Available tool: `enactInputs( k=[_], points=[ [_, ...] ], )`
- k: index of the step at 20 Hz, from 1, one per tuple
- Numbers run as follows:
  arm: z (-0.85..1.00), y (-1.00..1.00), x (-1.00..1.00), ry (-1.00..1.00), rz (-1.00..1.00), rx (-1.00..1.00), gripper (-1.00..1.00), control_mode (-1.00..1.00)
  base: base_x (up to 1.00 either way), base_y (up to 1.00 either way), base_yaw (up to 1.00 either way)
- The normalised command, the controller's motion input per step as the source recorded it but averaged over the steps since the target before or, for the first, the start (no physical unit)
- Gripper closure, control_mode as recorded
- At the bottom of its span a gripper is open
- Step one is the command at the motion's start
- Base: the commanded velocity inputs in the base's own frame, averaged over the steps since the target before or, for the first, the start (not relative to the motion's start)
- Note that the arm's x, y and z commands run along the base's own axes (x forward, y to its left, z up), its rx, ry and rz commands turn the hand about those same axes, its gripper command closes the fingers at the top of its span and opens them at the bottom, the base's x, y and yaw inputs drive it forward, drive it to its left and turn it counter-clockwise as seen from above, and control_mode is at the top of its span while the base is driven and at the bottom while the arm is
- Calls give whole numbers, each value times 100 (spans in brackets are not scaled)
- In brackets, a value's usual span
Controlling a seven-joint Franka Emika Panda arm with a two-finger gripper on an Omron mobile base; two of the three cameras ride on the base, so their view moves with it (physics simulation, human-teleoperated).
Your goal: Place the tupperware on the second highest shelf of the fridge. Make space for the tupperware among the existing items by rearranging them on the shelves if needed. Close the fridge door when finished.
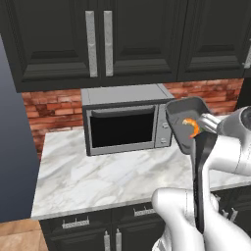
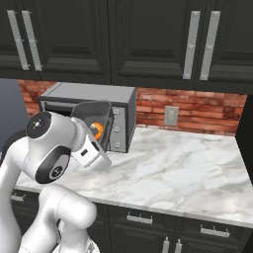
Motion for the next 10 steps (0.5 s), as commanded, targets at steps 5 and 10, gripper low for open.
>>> enactInputs(
  k=[5, 10],
  points=[
    [0, 0, -12, 0, 0, 0, 100, -100, 0, 0, 0],
    [-13, -2, -88, -1, 8, 0, 100, -100, 0, 0, 0]
  ],
)
